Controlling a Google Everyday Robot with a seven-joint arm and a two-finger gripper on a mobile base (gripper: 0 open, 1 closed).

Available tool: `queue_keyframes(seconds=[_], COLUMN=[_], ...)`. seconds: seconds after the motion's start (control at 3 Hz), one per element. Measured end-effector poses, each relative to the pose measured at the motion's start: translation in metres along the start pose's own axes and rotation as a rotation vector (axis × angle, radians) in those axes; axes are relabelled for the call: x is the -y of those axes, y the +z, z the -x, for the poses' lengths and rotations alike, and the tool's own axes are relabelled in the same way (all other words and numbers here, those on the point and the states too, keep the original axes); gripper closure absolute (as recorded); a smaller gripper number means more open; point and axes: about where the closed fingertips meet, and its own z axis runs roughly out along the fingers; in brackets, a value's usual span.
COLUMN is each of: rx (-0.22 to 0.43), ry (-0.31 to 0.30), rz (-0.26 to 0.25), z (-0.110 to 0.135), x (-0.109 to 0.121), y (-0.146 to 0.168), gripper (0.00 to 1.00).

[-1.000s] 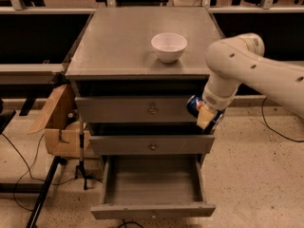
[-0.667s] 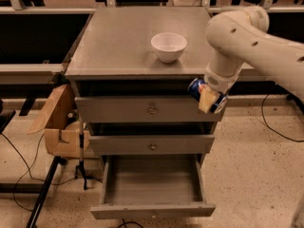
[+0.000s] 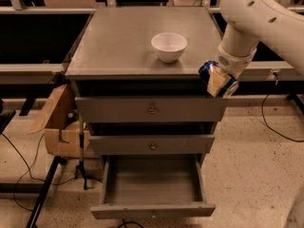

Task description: Pick pepsi can from bottom drawer and place on counter

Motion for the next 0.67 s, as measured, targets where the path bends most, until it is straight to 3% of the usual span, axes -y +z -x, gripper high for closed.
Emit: queue_keyframes(seconds=[0.33,0.67], rx=[0.053,0.156], ry=[0.091,0.182], rz=[-0.008,-0.032], z=[-0.0064,0.0028], x=[0.0078,0.0151], y=[-0.0073,-0.0105], gripper=[1.0,1.0])
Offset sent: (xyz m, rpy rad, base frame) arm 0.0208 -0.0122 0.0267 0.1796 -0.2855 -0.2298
